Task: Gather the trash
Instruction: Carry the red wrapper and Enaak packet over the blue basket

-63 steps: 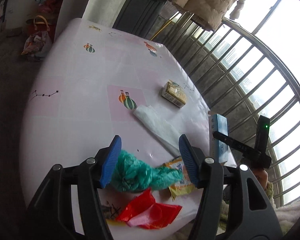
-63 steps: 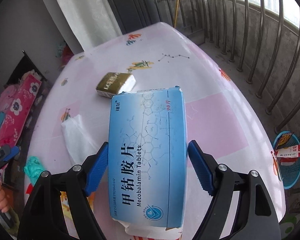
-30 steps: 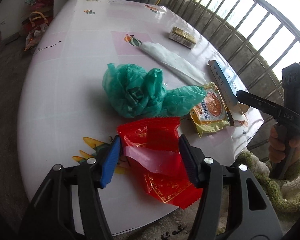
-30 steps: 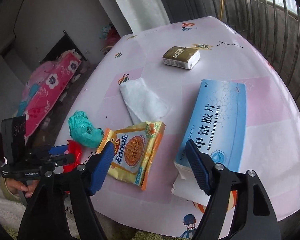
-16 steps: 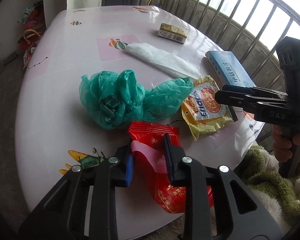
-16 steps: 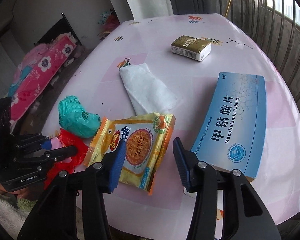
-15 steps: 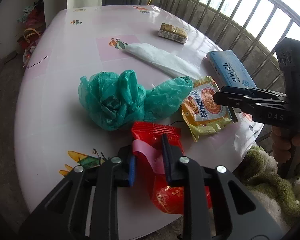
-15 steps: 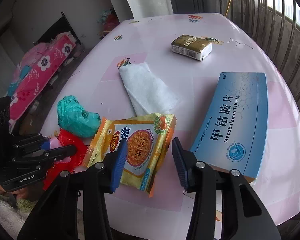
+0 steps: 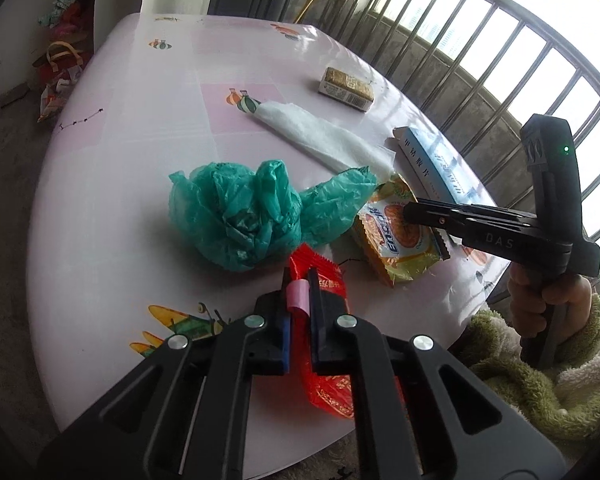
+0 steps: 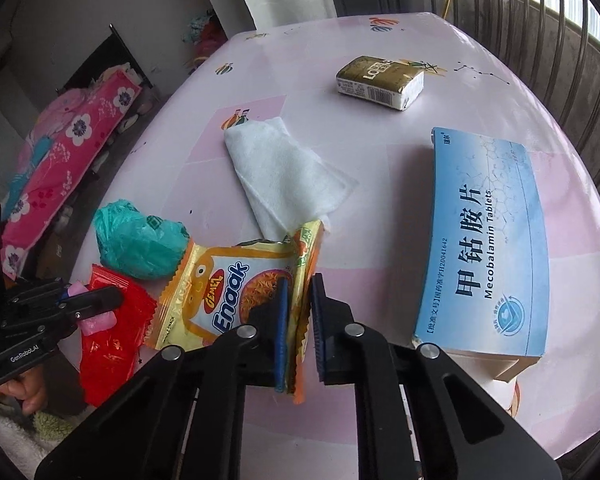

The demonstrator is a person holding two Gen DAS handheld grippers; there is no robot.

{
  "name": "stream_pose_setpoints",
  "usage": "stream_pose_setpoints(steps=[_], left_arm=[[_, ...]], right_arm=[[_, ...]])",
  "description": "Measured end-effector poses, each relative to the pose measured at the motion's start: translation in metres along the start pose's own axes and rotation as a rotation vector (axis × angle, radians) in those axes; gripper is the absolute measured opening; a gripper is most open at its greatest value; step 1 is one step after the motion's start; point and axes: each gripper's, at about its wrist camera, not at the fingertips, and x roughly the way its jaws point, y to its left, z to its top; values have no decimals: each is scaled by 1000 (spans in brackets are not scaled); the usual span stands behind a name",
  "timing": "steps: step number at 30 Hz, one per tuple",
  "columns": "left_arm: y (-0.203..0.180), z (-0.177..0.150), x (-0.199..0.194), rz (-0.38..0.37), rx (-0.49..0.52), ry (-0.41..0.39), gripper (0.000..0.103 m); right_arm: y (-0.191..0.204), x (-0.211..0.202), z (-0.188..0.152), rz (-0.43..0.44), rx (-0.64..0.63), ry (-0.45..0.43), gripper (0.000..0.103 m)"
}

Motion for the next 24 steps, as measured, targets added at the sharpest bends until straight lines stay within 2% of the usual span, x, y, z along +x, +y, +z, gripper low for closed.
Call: stream_pose_setpoints(steps=[9,14,19,22,24], left_arm=[[-8,19,-52,-103,-23,-100,2],[-33,53,-72,-158,66,-184,2],[-79,95,-49,-229,184,-186,2],[-121,126,-20,-296,261,-143,2],[-155,146,1,-349,312,-99,2]], right_arm=[[-14,-53,7,166,68,-147,7],[-33,-94,14,221,118,-279,7],[-73,-125,4,176,222,-373,7],[-112,-149,-13,100,323,-446,7],[-142,-170,-29,20,410,-504,7]])
